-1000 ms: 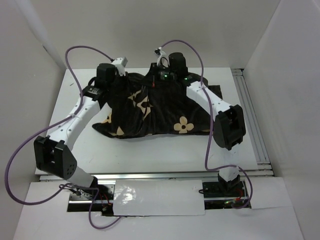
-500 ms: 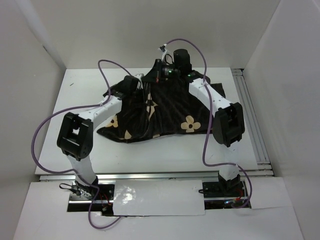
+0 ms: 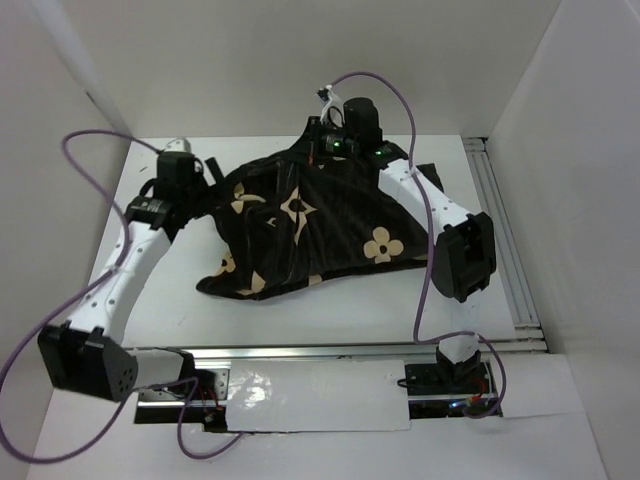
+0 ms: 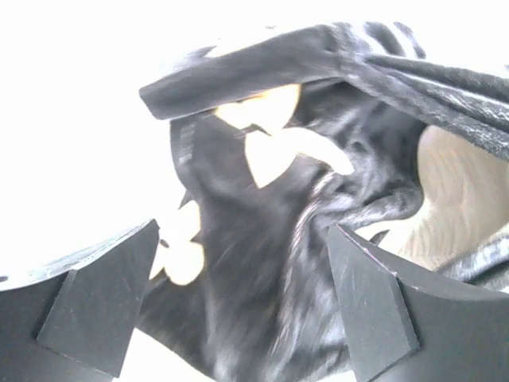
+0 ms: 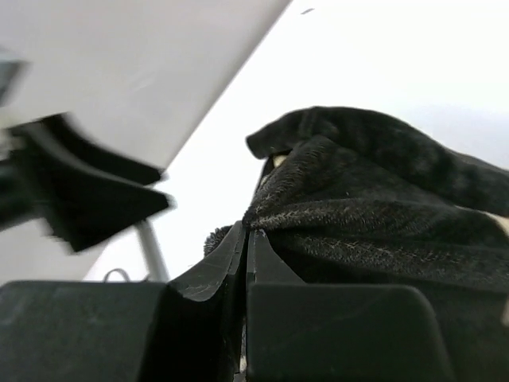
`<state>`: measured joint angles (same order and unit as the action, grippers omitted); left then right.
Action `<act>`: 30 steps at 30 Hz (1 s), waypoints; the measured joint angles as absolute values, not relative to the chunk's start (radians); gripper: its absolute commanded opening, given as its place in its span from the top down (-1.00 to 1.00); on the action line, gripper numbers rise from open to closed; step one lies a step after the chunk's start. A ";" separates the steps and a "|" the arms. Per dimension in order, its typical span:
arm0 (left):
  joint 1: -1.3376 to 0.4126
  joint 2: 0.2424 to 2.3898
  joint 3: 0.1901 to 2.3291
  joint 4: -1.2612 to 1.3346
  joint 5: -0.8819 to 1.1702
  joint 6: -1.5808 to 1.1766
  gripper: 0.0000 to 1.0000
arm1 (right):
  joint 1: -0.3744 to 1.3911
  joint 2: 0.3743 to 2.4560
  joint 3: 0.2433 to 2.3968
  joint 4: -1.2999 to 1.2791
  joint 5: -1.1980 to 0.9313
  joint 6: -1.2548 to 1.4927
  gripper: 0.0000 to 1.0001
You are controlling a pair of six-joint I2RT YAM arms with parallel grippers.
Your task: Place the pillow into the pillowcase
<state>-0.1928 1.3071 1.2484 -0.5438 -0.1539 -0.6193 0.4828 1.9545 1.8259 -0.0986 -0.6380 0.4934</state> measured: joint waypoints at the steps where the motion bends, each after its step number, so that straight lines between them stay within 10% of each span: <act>1: -0.167 1.267 1.234 -0.555 -0.165 -0.632 -1.00 | 0.488 1.954 1.825 -0.110 -0.614 0.481 1.00; 13: 0.019 1.274 1.144 -0.607 -0.087 -0.638 -1.00 | 0.692 2.001 1.835 -0.172 -0.410 0.367 0.87; 18: 0.056 1.381 1.159 -0.592 -0.022 -0.640 -1.00 | 0.788 2.207 2.017 -0.221 -0.272 0.328 0.11; 21: 0.072 1.437 1.187 -0.591 0.002 -0.639 -1.00 | 0.818 2.347 2.167 -0.296 -0.226 0.283 -1.00; 30: 0.168 1.523 1.311 -0.570 0.080 -0.635 -1.00 | 0.773 2.094 1.906 -0.306 -0.125 0.203 -1.00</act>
<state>0.1680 1.5234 1.3113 -0.5697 0.0795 -0.6353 0.7731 2.0945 1.9064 -0.3061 -0.1246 0.2028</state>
